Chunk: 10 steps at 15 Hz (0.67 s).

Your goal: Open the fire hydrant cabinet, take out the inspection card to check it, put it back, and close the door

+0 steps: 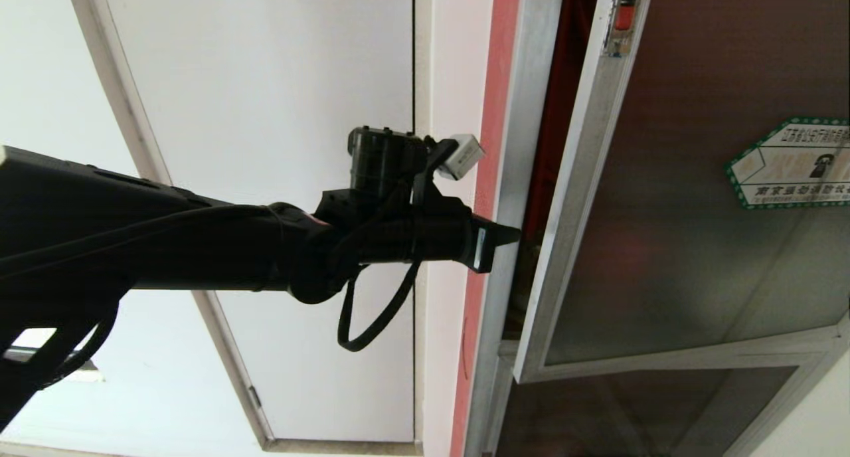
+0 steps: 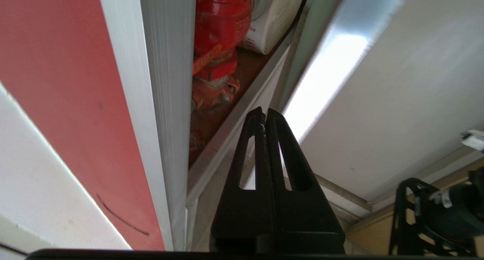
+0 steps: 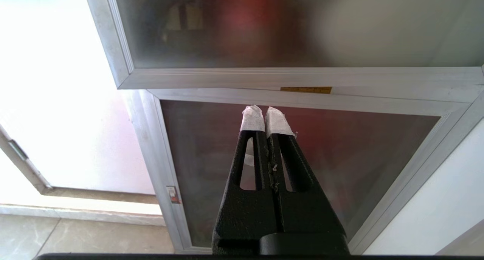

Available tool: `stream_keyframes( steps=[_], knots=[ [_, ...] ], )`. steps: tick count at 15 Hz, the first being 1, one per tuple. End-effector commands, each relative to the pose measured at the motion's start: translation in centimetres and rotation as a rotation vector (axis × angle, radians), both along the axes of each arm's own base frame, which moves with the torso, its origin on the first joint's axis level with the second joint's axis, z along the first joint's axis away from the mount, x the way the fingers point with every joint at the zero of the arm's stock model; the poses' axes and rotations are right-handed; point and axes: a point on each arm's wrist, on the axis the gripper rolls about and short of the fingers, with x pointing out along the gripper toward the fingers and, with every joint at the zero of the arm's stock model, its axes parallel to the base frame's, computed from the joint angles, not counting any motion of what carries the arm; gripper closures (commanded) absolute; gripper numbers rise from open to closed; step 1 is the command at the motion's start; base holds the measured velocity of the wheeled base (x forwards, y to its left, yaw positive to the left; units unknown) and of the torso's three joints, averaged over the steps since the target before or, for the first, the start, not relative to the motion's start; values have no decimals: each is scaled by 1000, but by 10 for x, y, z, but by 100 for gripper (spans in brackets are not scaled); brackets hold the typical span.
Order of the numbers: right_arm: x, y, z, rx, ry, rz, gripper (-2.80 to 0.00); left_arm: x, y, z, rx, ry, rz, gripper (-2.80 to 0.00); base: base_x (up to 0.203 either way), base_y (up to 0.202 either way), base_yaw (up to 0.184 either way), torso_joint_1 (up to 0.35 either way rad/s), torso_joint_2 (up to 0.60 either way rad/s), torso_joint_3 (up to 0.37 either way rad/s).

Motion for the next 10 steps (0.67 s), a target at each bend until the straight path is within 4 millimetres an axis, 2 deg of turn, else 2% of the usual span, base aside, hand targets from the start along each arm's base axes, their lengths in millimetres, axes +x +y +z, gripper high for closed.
stream_keyframes(
  steps=[1,6,10],
  knots=[
    [0,0,0,-1,0,1,0,7,-10,-10,5,7,-9,0,0,0,0,0,0,0],
    [0,0,0,-1,0,1,0,12,-20,-10,-63,-70,8,0,0,0,0,0,0,0],
    [0,0,0,-1,0,1,0,5,-29,-6,-99,-110,-14,0,0,0,0,0,0,0]
  ],
)
